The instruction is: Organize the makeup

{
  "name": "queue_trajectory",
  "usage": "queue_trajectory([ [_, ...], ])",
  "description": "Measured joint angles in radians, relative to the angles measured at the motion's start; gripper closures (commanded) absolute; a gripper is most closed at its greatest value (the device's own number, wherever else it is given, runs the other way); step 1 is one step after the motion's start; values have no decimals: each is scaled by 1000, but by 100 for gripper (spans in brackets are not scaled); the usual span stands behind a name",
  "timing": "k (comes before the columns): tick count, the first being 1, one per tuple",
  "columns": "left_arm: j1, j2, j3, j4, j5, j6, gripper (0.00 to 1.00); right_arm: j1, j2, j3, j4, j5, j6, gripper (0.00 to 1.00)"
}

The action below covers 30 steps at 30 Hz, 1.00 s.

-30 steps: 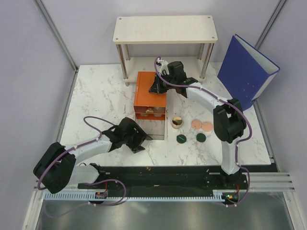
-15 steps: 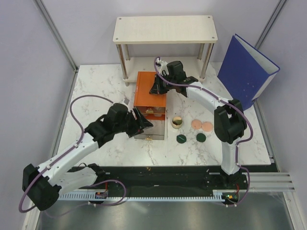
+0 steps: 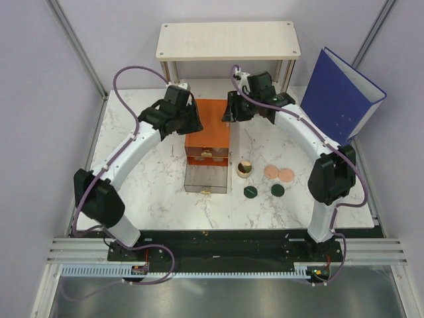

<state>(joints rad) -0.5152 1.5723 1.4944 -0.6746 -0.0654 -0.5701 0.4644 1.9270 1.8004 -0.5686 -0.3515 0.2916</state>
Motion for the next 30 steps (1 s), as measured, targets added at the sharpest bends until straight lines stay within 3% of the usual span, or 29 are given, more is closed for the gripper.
queue_trajectory([
  [3,60,92,89,-29,32,40,91,-46,-83,-58,-18,20,-13,35],
  [5,92,143,132,-38,56,54,97,-74,-137,-109,-35,36,-26,31],
  [6,106,164,146,-42,68,59,98,-84,-160,-137,-42,42,-33,22],
  [9,121,209,167,-54,88,64,98,-91,-203,-220,-58,44,-56,11],
  [12,115,243,183,-62,108,68,98,-65,-228,-320,-95,55,-109,7],
  [21,114,275,213,-79,150,80,98,16,-310,-579,-153,129,-219,7],
  [30,114,305,221,-79,179,83,98,16,-287,-655,-42,177,-183,7],
])
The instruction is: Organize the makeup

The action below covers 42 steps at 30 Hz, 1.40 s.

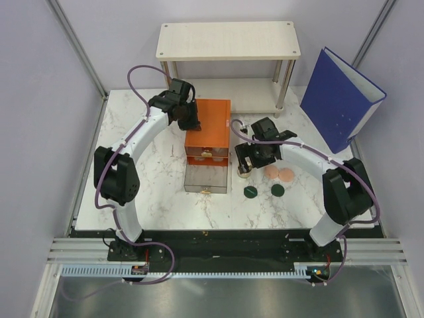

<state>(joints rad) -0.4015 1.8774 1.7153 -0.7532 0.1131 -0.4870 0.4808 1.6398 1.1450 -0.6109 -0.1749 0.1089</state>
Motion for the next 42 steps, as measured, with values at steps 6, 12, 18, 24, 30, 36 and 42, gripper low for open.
queue_trajectory([
  [6,0,0,0,0,2,3,98,3,74,0,96,-2,34,7],
  [12,0,0,0,0,2,3,98,8,158,11,134,5,51,27],
  [18,0,0,0,0,2,3,98,14,190,32,147,47,87,80],
  [24,0,0,0,0,2,4,98,16,188,34,151,113,110,97],
  [30,0,0,0,0,3,5,98,17,129,34,105,166,85,100],
  [36,0,1,0,0,3,6,98,59,-13,50,73,167,38,100],
  [42,0,6,5,1,4,6,98,152,-60,76,65,82,8,100],
])
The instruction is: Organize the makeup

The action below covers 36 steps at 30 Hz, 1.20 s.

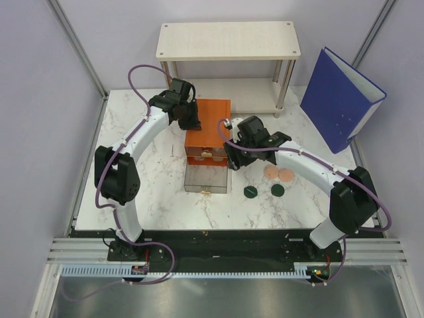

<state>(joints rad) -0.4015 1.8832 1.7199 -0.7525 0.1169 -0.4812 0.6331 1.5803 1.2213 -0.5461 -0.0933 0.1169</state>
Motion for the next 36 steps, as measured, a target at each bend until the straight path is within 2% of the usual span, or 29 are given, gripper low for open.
queue_trajectory([
  [6,0,7,7,5,7,0,98,85,16,13,6,-109,-6,100],
  [11,0,7,7,5,8,0,98,112,105,75,36,-151,-5,97],
  [14,0,7,7,5,8,0,98,119,168,95,51,-171,-5,89],
  [19,0,7,7,6,8,0,98,142,235,105,57,-190,-12,61],
  [20,0,7,7,6,8,0,98,146,241,109,58,-191,-13,51],
  [23,0,7,7,6,8,0,98,150,246,117,60,-190,-16,39],
  [32,0,7,7,7,8,-1,98,148,227,117,60,-168,-17,22],
  [36,0,7,7,7,9,-1,98,141,192,117,61,-138,-15,23],
])
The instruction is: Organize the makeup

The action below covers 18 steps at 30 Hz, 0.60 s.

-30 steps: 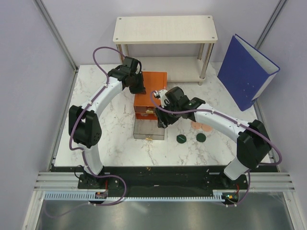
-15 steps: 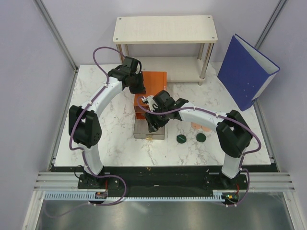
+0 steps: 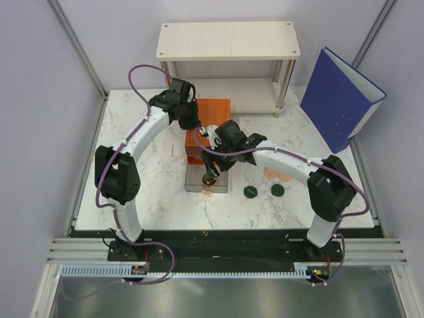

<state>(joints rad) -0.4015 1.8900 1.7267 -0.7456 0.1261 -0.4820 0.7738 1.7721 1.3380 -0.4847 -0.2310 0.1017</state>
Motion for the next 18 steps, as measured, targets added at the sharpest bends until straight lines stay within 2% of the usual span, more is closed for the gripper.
queue_trajectory([
  [6,0,0,-4,4,0,0,98,-5,-63,-13,-10,62,3,26],
  [9,0,0,-6,7,3,0,98,-7,-163,-62,-16,138,4,29],
  [11,0,0,-10,16,6,0,98,-14,-246,-111,-15,195,7,35],
  [14,0,-2,-14,22,8,0,98,-74,-331,-185,-19,250,18,38],
  [18,0,-3,-18,27,8,0,98,-215,-336,-276,-25,313,38,38],
])
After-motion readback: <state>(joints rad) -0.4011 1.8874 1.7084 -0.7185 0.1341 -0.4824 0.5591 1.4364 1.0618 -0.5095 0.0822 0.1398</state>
